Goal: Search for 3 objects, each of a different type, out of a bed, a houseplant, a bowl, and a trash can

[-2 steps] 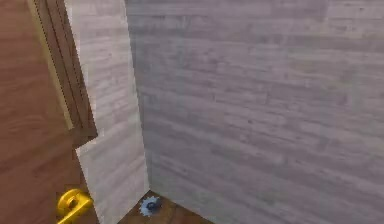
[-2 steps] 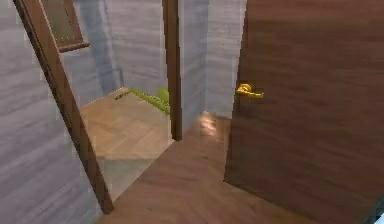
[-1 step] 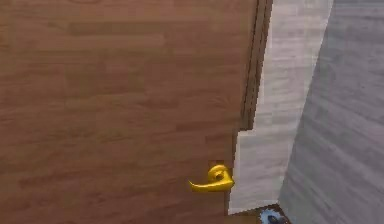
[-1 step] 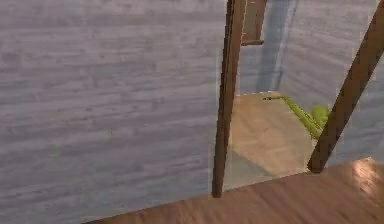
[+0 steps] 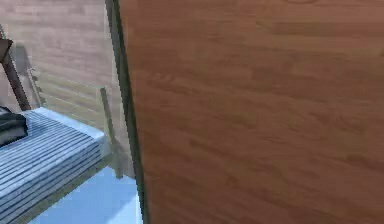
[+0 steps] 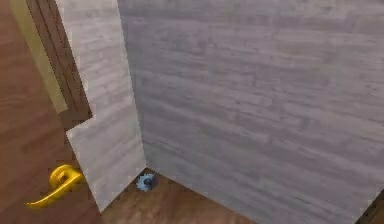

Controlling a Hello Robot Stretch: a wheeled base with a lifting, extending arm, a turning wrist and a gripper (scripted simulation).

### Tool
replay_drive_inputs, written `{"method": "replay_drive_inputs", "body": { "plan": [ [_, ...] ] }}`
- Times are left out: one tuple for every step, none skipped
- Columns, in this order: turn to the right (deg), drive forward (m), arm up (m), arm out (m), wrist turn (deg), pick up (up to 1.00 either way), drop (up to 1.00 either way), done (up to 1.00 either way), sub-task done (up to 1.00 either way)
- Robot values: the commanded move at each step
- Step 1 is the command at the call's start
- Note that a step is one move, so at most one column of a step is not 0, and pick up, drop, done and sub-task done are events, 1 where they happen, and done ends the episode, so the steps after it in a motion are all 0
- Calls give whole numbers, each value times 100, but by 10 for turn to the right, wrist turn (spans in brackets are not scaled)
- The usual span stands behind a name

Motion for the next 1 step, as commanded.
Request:
{"method": "replay_drive_inputs", "body": {
  "plan": [
    [-450, 0, 0, 0, 0, 0, 0, 0, 0]
  ]
}}
